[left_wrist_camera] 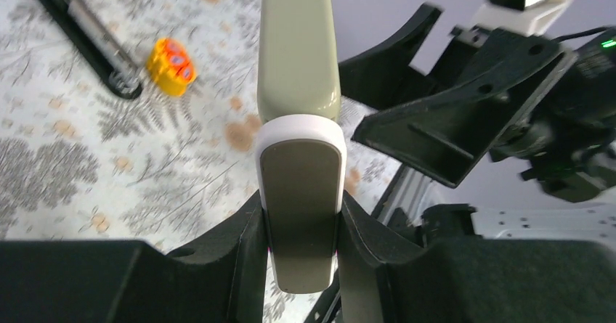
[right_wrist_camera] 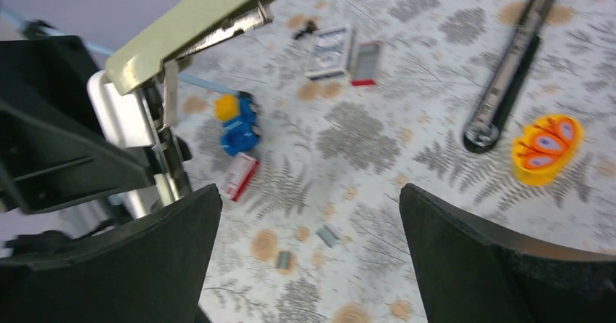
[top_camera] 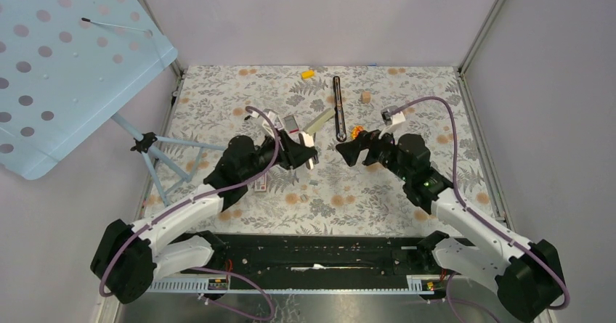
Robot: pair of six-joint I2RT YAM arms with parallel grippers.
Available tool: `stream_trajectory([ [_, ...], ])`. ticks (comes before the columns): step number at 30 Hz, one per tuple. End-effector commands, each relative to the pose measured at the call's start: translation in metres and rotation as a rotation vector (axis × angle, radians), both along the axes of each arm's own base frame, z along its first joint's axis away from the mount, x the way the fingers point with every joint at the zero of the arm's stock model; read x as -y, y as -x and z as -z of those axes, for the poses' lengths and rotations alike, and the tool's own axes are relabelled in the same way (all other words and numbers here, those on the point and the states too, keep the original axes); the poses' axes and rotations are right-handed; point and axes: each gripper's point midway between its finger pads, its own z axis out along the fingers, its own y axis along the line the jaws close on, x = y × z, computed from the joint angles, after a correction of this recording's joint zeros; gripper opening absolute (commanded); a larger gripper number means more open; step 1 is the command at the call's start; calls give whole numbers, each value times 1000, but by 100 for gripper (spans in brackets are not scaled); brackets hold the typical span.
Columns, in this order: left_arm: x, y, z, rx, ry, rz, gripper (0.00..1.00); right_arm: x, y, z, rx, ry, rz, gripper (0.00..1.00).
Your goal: Unload the staples from the stapler
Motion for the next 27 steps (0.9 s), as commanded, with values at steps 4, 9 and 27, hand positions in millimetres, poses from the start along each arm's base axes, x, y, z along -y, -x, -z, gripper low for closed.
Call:
stream_trajectory([
  [4, -9, 31, -106, 316, 306, 79, 0, -29, 37, -95, 190, -305, -260, 100],
  [9, -16, 55, -140, 459, 430, 142, 0, -45, 51, -141, 246, -423, -452, 100],
  [27, -14, 53, -172, 538, 505, 153, 0, -77, 50, -193, 356, -403, -716, 79],
])
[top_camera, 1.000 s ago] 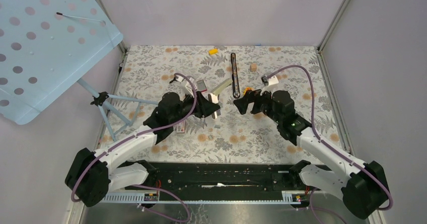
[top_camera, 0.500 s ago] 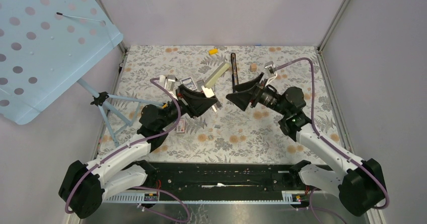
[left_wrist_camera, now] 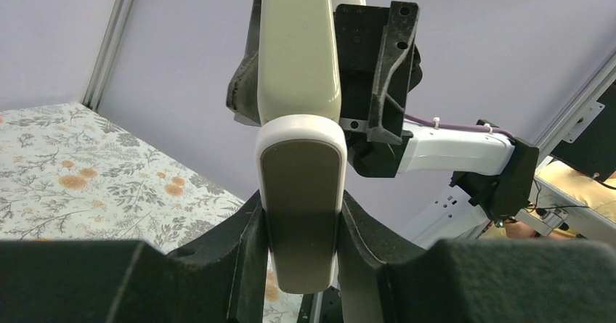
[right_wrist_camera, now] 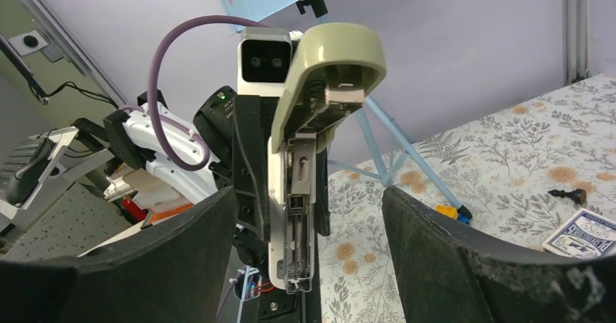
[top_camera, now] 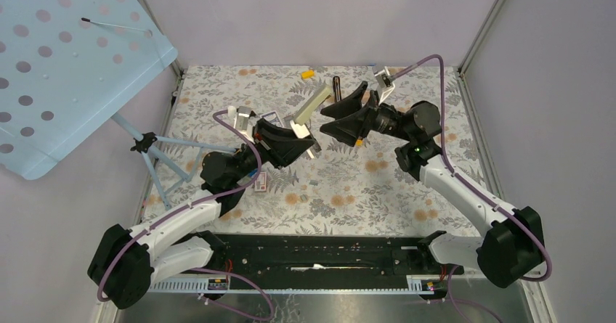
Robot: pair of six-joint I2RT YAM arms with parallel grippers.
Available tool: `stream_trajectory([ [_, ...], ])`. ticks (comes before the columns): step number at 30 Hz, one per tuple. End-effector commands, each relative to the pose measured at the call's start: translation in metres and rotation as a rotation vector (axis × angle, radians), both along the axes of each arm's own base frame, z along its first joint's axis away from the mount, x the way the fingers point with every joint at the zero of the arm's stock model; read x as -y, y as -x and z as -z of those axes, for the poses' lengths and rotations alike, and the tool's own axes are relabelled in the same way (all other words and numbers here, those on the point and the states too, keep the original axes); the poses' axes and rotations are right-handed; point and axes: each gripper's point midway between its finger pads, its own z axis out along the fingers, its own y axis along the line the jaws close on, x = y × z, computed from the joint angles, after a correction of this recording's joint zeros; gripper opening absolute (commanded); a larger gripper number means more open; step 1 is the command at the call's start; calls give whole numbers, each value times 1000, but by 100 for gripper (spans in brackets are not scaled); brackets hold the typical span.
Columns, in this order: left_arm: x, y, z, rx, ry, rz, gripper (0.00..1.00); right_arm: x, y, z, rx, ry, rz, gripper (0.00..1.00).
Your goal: Unload the staples from the stapler
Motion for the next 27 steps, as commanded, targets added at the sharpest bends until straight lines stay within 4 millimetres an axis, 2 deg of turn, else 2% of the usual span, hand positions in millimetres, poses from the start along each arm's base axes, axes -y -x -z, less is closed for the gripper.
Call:
stream_trajectory([
  [1, -10, 8, -46, 120, 113, -8, 0, -7, 0, -17, 85, -10, -12, 77],
  [9, -13, 6, -47, 119, 133, -26, 0, -28, 0, -20, 83, -16, -45, 75],
  [17, -13, 8, -46, 122, 130, -21, 0, -40, 14, -23, 96, -26, -143, 74],
  [27, -12, 8, -45, 120, 127, -18, 0, -49, 15, -19, 93, -25, -164, 59],
])
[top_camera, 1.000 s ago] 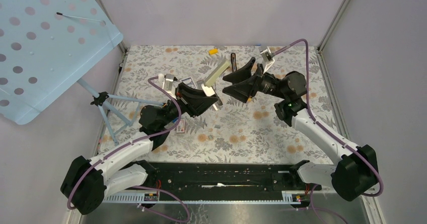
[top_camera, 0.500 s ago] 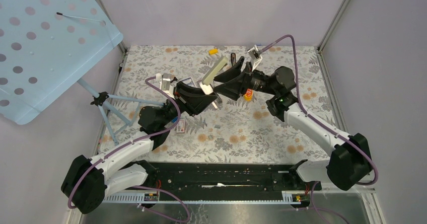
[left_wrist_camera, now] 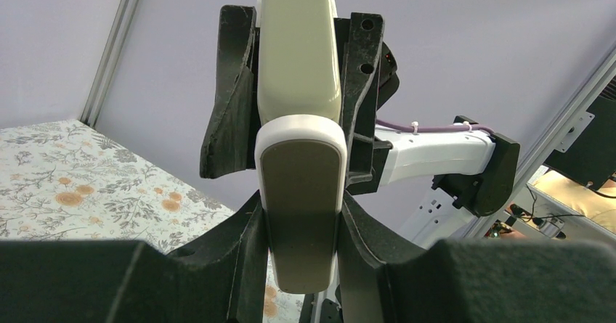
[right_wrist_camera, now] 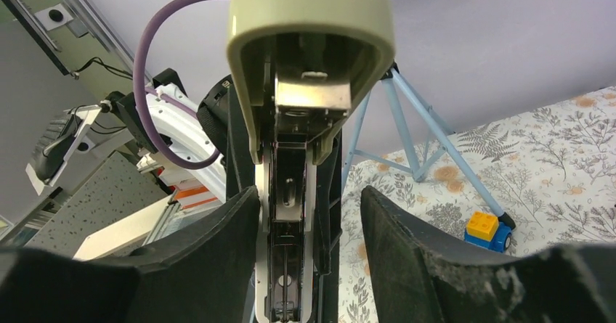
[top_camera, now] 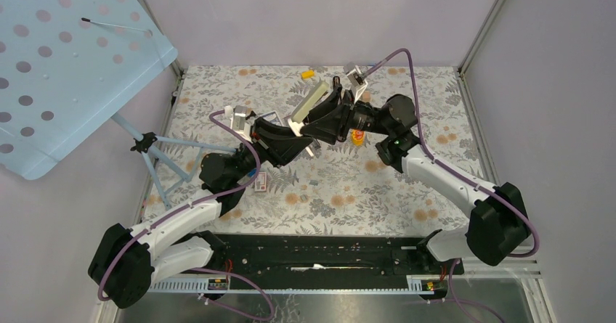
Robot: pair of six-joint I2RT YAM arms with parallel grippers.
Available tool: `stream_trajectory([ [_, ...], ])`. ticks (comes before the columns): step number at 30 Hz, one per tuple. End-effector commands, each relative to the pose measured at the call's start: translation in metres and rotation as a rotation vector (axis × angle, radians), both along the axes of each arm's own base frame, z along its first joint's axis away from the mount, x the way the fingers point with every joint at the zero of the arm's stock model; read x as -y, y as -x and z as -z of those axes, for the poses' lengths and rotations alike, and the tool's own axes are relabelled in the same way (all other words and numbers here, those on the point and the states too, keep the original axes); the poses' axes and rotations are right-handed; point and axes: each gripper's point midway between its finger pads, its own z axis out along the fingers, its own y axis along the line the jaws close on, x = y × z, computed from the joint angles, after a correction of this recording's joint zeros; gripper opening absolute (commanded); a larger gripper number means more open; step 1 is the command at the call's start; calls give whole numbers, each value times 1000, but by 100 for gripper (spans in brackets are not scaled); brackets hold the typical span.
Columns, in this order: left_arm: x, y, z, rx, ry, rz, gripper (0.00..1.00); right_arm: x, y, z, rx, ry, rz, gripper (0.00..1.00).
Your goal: Unload the staples from the stapler
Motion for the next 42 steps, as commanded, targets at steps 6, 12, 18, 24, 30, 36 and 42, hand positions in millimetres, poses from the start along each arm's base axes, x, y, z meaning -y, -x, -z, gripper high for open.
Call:
stream_trajectory([
  [6, -9, 8, -33, 95, 86, -5, 0, -2, 16, -31, 109, -72, -58, 47],
  [12, -7, 6, -29, 78, 78, 0, 0, -4, 19, -32, 100, -71, -89, 2],
  [18, -5, 3, -24, 55, 59, 1, 31, -2, 17, -33, 91, -75, -61, 0],
  [24, -6, -1, -19, 47, 27, -35, 88, 4, -1, -34, 94, -41, 94, 0],
  [30, -8, -13, -7, 7, -34, -97, 99, 14, -19, -36, 67, -31, 247, 0],
  [36, -28, -54, 34, -187, -153, -338, 99, 44, -85, 0, -78, 123, 657, 0],
  [42, -64, -83, 72, -334, -285, -602, 99, 86, -144, 69, -208, 443, 1027, 0],
])
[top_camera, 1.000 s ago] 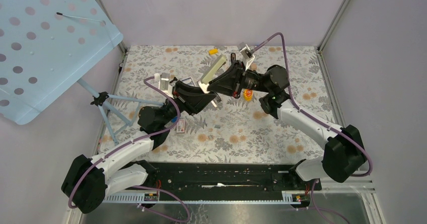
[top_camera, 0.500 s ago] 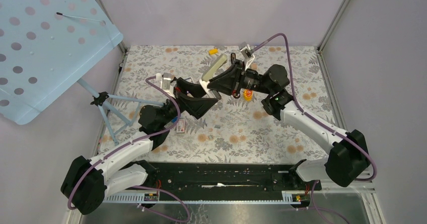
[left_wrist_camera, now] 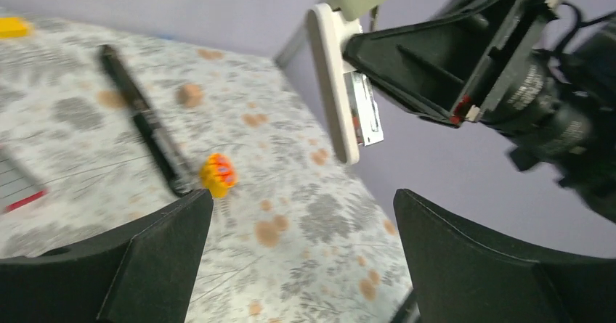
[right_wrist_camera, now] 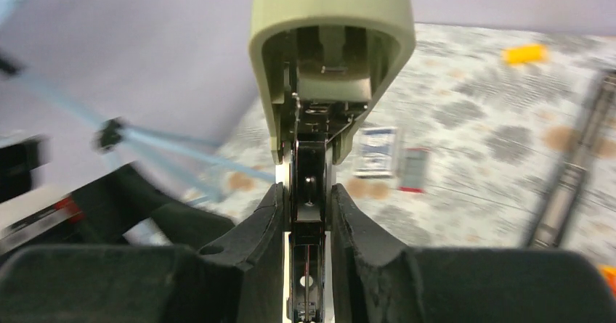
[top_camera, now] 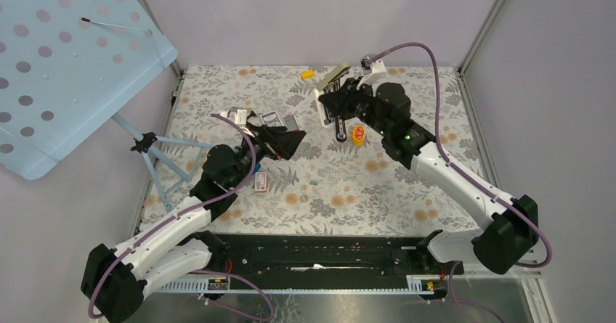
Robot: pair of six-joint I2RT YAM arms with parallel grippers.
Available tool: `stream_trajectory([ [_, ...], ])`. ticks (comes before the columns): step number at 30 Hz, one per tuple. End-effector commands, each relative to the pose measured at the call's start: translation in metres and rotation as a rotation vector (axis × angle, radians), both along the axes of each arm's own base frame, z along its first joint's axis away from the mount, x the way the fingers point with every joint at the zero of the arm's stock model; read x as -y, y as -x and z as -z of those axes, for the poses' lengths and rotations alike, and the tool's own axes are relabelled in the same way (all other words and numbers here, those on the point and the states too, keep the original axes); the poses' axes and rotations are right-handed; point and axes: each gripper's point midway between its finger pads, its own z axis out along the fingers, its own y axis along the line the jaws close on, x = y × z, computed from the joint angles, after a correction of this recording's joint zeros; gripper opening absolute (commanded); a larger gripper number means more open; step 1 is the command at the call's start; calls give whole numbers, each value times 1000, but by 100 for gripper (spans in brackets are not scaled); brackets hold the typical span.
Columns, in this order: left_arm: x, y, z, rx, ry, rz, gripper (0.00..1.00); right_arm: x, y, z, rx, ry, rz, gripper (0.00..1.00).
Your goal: Unload the staples from the stapler
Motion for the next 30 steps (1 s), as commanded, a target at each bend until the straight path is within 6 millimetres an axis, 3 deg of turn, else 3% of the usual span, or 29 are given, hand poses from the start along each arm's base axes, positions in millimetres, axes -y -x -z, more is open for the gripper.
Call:
stream_trajectory([
  [1, -38, -29, 18, -92, -128, -261, 99, 47, -47, 46, -101, 259, 345, 0],
  [6, -52, -36, 35, -177, -229, -331, 99, 77, -81, 94, -206, 479, 490, 0],
  [12, -64, -38, 45, -221, -290, -370, 99, 109, -118, 142, -325, 517, 533, 0],
  [30, -88, -33, 56, -227, -427, -421, 99, 113, -220, 218, -329, 655, 529, 0],
])
